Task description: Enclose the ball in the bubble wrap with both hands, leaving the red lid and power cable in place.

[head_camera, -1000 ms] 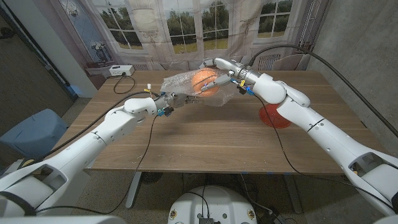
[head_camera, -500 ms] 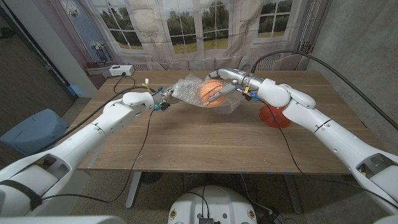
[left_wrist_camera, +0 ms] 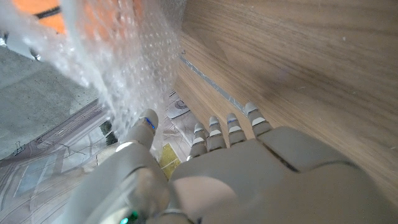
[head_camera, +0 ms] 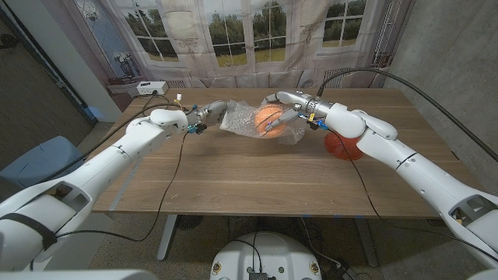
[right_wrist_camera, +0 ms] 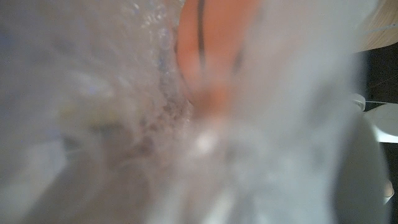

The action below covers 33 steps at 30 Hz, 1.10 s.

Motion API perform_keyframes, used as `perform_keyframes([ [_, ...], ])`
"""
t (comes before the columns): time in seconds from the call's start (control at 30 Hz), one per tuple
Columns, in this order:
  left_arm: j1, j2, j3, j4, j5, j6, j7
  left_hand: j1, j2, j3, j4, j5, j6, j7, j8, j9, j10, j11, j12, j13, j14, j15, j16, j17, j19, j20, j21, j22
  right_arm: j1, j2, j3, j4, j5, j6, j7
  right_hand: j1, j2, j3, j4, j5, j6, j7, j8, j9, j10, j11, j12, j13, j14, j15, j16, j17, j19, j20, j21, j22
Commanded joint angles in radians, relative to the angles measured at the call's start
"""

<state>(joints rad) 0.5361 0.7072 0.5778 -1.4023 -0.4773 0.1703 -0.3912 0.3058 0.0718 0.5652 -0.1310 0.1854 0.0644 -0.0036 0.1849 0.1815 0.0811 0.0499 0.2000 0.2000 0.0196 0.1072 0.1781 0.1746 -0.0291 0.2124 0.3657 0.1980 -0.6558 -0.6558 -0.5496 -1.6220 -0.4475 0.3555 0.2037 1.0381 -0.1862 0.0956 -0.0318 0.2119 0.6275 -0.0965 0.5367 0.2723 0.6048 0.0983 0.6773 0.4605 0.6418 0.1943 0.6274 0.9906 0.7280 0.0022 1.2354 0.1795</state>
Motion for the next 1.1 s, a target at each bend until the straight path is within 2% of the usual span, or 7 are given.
perform_keyframes([
  [0.03, -0.015, -0.015, -0.002, 0.033, 0.009, -0.016, -0.014, 0.001, 0.006, 0.005, 0.001, 0.004, 0.009, 0.000, 0.005, 0.002, 0.003, 0.006, 0.005, 0.003, -0.004, -0.004, 0.005, 0.003, 0.000, -0.005, 0.000, 0.001, -0.011, 0.009, -0.073, 0.041, -0.094, -0.013, 0.012, 0.318, 0.326, 0.094, -0.082, 0.004, 0.290, 0.062, -0.001, 0.000, 0.360, -0.109, -0.004, 0.012, 0.491, -0.416, -0.004, -0.002, -0.069, -0.154, 0.008, 0.000],
  [0.5, 0.001, -0.010, -0.010, -0.006, 0.004, -0.014, -0.006, -0.006, 0.008, 0.000, 0.003, 0.002, 0.011, 0.000, 0.005, 0.002, 0.006, 0.015, 0.009, 0.003, 0.000, -0.011, 0.007, 0.003, 0.010, -0.012, 0.001, 0.002, 0.014, 0.031, -0.132, 0.140, -0.134, 0.006, 0.019, 0.319, 0.327, 0.099, -0.085, 0.002, 0.289, 0.070, -0.005, -0.002, 0.365, -0.100, -0.015, 0.005, 0.499, -0.415, -0.026, -0.019, -0.063, -0.148, 0.013, -0.003],
  [0.87, 0.016, -0.002, -0.017, -0.043, -0.005, -0.007, 0.003, -0.010, 0.009, -0.004, 0.004, 0.001, 0.012, 0.001, 0.005, 0.002, 0.005, 0.021, 0.009, 0.003, 0.001, -0.014, 0.008, 0.002, 0.014, -0.012, 0.001, 0.002, 0.014, 0.026, -0.152, 0.150, -0.171, 0.002, 0.007, 0.314, 0.330, 0.106, -0.084, -0.003, 0.277, 0.066, -0.013, -0.003, 0.351, -0.106, -0.031, 0.001, 0.488, -0.411, -0.055, -0.037, -0.089, -0.144, 0.005, -0.005],
  [0.93, 0.020, 0.001, -0.020, -0.050, -0.008, -0.004, 0.005, -0.011, 0.009, -0.004, 0.004, 0.001, 0.013, 0.001, 0.005, 0.002, 0.005, 0.022, 0.010, 0.003, 0.000, -0.015, 0.007, 0.002, 0.014, -0.013, 0.001, 0.002, 0.013, 0.021, -0.152, 0.135, -0.179, -0.010, 0.019, 0.290, 0.341, 0.112, -0.070, -0.012, 0.247, 0.055, -0.032, -0.009, 0.320, -0.111, -0.065, -0.023, 0.432, -0.404, -0.111, -0.078, -0.138, -0.112, -0.013, -0.007],
  [0.97, 0.022, 0.002, -0.020, -0.053, -0.008, -0.003, 0.007, -0.011, 0.010, -0.004, 0.004, 0.001, 0.012, 0.002, 0.005, 0.002, 0.005, 0.022, 0.010, 0.003, 0.000, -0.015, 0.007, 0.002, 0.014, -0.013, 0.001, 0.002, 0.013, 0.018, -0.151, 0.125, -0.175, -0.023, 0.039, 0.256, 0.341, 0.106, -0.052, -0.017, 0.223, 0.060, -0.049, -0.015, 0.303, -0.104, -0.083, -0.037, 0.410, -0.402, -0.136, -0.099, -0.167, -0.092, -0.026, -0.009],
  [1.03, 0.026, 0.005, -0.022, -0.061, -0.009, -0.001, 0.010, -0.011, 0.010, -0.005, 0.005, 0.001, 0.011, 0.003, 0.005, 0.002, 0.004, 0.023, 0.010, 0.003, 0.000, -0.016, 0.007, 0.002, 0.015, -0.012, 0.001, 0.002, 0.019, 0.016, -0.151, 0.113, -0.166, -0.040, 0.073, 0.174, 0.325, 0.096, -0.018, -0.016, 0.160, 0.052, -0.109, -0.043, 0.226, -0.106, -0.148, -0.078, 0.313, -0.390, -0.237, -0.191, -0.211, -0.057, -0.064, -0.011],
  [1.1, 0.030, 0.008, -0.024, -0.067, -0.012, 0.001, 0.011, -0.012, 0.010, -0.005, 0.005, 0.001, 0.012, 0.003, 0.005, 0.002, 0.004, 0.023, 0.010, 0.003, 0.000, -0.016, 0.007, 0.002, 0.014, -0.013, 0.001, 0.002, 0.019, 0.012, -0.144, 0.105, -0.153, -0.047, 0.085, 0.082, 0.298, 0.075, 0.019, -0.004, 0.135, 0.056, -0.156, -0.068, 0.131, -0.079, -0.218, -0.113, 0.243, -0.359, -0.314, -0.275, -0.253, -0.017, -0.113, -0.013],
])
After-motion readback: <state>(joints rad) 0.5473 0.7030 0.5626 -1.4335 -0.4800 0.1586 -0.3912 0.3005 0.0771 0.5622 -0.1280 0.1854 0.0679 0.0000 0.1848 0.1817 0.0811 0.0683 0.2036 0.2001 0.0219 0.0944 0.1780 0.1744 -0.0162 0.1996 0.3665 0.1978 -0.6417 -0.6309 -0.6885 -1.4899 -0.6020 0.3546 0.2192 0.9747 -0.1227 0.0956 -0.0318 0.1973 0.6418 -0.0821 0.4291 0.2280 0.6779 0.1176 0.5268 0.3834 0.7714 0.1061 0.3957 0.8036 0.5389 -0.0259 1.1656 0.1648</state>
